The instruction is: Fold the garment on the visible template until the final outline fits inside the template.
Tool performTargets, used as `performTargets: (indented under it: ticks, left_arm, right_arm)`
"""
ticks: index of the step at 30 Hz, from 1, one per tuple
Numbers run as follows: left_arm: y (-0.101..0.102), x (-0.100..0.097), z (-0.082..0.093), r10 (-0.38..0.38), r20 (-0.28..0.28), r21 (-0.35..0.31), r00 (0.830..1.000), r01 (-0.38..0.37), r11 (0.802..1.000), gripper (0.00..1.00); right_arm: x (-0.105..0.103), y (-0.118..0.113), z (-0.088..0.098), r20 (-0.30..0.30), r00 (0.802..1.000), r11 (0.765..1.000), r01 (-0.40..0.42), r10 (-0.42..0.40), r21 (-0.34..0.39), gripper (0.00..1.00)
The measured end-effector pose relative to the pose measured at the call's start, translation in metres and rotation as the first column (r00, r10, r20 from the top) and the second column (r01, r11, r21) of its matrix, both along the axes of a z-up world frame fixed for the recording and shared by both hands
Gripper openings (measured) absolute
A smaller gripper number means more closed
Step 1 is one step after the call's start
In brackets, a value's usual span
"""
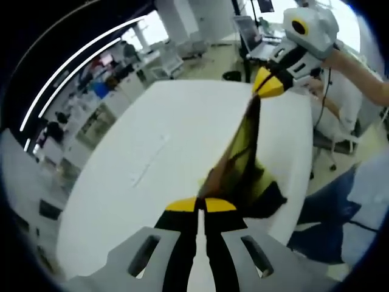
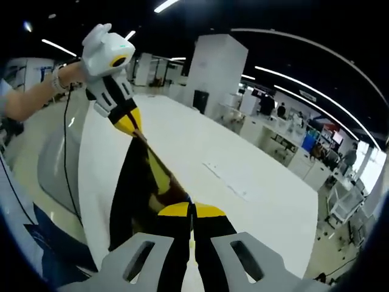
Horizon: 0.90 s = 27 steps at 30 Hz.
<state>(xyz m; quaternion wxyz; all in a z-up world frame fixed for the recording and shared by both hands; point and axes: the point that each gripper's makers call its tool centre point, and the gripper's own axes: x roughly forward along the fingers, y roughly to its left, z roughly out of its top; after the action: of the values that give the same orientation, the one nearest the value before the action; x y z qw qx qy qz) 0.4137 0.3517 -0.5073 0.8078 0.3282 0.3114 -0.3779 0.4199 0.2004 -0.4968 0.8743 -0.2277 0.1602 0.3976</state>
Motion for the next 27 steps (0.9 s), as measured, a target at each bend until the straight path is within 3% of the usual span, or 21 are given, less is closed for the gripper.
performTargets:
  ticks: [8, 13, 27]
  left_arm:
    - [0.0, 0.013, 0.016, -0.016, 0.0, 0.01, 1.0, 0.016, 1.0, 0.0]
    - [-0.003, 0.014, 0.024, -0.035, 0.002, 0.01, 0.999, 0.035, 0.999, 0.0]
    - [-0.008, 0.012, 0.052, -0.068, 0.002, 0.011, 0.998, 0.068, 0.998, 0.0]
  right_arm:
    - [-0.002, 0.0, 0.011, -0.003, 1.0, 0.999, -0.027, 0.027, -0.018, 0.01]
    - [0.005, -0.006, 0.019, -0.015, 0.999, 0.999, -0.041, 0.04, -0.033, 0.01]
    - [-0.007, -0.009, 0.04, -0.052, 0.995, 0.993, -0.089, 0.085, -0.079, 0.01]
